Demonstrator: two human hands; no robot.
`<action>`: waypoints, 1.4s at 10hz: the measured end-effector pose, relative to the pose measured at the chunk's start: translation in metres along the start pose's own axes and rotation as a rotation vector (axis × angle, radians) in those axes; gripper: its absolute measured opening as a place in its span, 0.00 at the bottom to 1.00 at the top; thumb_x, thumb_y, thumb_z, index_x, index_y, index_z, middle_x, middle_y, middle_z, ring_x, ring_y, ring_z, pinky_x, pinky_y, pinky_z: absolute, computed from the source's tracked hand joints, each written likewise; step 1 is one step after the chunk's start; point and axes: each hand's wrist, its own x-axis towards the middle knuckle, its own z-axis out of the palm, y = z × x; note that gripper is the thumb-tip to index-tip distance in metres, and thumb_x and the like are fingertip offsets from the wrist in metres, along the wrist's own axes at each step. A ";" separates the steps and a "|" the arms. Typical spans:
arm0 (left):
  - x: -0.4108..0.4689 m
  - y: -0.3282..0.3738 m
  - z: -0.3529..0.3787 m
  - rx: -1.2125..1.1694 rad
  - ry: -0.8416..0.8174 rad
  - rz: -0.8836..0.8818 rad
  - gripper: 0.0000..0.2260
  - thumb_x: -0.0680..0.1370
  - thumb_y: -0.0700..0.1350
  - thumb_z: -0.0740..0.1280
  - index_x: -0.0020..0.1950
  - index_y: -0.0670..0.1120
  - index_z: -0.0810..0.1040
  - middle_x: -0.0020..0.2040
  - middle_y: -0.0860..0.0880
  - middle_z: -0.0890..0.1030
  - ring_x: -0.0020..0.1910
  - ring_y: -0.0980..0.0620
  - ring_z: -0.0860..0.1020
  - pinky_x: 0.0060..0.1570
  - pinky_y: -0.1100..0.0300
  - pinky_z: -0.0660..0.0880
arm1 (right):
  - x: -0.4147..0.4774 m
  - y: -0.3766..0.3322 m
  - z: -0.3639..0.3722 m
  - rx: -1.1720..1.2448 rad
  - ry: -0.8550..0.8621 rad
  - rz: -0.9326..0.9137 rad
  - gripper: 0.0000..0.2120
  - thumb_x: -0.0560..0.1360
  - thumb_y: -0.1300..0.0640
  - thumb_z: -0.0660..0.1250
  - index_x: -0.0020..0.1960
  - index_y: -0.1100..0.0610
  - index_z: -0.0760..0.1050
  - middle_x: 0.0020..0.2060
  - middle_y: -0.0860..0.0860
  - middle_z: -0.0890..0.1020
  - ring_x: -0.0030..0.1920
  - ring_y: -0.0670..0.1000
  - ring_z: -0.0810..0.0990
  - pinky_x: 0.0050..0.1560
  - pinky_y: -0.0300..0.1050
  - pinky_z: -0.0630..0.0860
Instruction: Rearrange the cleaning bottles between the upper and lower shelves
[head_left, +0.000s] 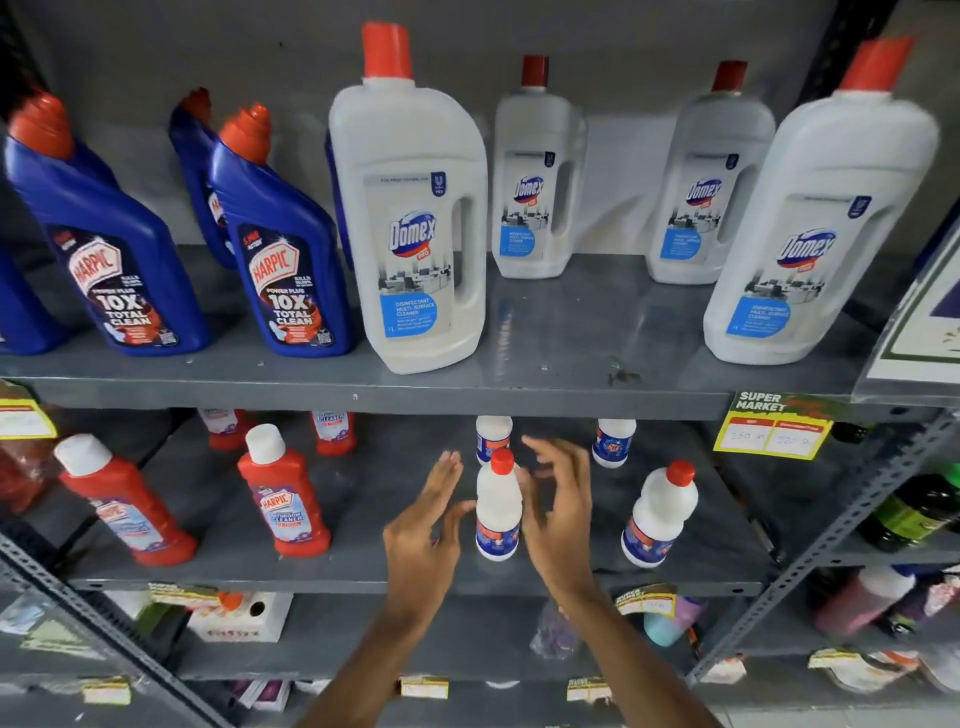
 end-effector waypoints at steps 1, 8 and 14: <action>0.062 0.052 -0.035 -0.026 0.204 0.337 0.21 0.76 0.31 0.70 0.68 0.35 0.73 0.67 0.41 0.76 0.69 0.44 0.75 0.61 0.61 0.78 | 0.059 -0.075 -0.003 0.126 0.139 -0.237 0.17 0.78 0.61 0.68 0.62 0.44 0.74 0.55 0.49 0.75 0.49 0.46 0.80 0.51 0.37 0.77; 0.194 0.085 -0.026 -0.059 0.156 -0.095 0.16 0.78 0.37 0.67 0.65 0.48 0.78 0.51 0.56 0.84 0.48 0.61 0.81 0.53 0.59 0.81 | 0.189 -0.106 0.016 0.308 -0.229 0.354 0.10 0.81 0.57 0.62 0.60 0.48 0.75 0.50 0.43 0.85 0.50 0.42 0.83 0.39 0.29 0.78; 0.189 0.111 0.015 0.043 -0.059 0.063 0.18 0.81 0.41 0.64 0.71 0.43 0.71 0.58 0.42 0.84 0.45 0.54 0.83 0.49 0.57 0.82 | 0.184 -0.095 -0.051 -0.080 0.027 0.212 0.24 0.80 0.54 0.63 0.75 0.53 0.63 0.69 0.53 0.76 0.68 0.53 0.75 0.69 0.47 0.71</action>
